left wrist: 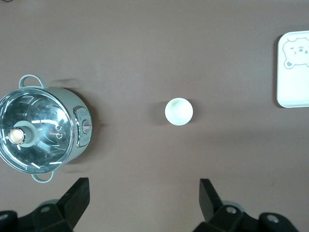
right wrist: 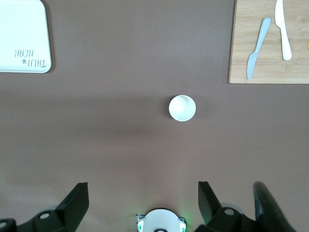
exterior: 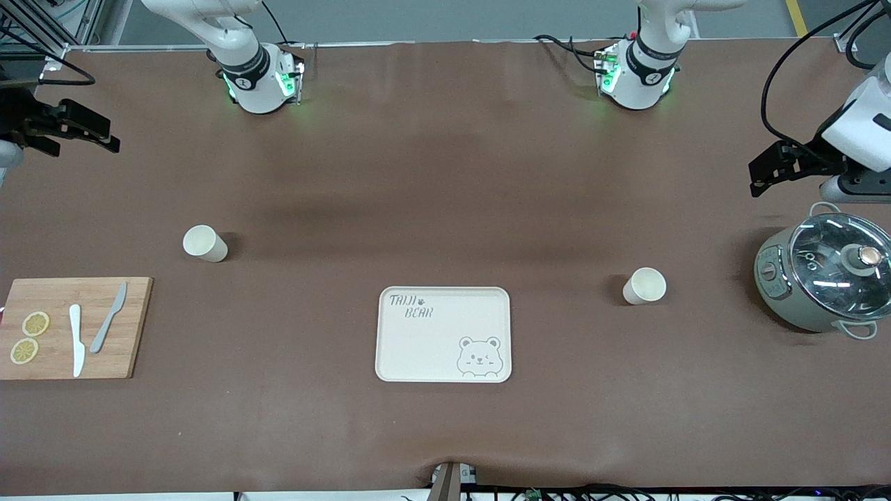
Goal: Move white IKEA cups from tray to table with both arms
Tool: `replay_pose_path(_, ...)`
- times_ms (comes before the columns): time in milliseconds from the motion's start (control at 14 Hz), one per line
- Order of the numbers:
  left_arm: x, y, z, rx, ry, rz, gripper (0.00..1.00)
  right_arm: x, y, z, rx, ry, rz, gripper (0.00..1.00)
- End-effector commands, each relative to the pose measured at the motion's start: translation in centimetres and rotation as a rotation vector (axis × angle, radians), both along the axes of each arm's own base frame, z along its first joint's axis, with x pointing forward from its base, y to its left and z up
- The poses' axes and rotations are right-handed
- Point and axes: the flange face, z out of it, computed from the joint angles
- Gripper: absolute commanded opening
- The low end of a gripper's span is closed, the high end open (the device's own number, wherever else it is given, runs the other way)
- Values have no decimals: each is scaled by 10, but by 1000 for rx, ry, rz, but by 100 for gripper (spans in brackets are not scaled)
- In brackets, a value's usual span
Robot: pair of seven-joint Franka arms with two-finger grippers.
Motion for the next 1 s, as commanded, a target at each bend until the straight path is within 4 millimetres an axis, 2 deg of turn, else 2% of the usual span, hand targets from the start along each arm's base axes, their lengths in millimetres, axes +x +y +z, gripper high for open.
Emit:
replay_pose_path(0, -10, -7, 6, -15, 3, -12, 100, -5, -5, 1, -10, 1, -26, 100)
replay_pose_path(286, -20, -6, 11, -13, 29, -11, 100, -4, -4, 0, -25, -7, -20, 100)
replay_pose_path(500, -20, -8, 10, -38, 34, -8, 100, 4, -8, 4, -81, -73, -20, 100)
replay_pose_path(929, -23, -6, 13, -40, 29, 1, 100, 3, -11, 1, -84, -52, -24, 100)
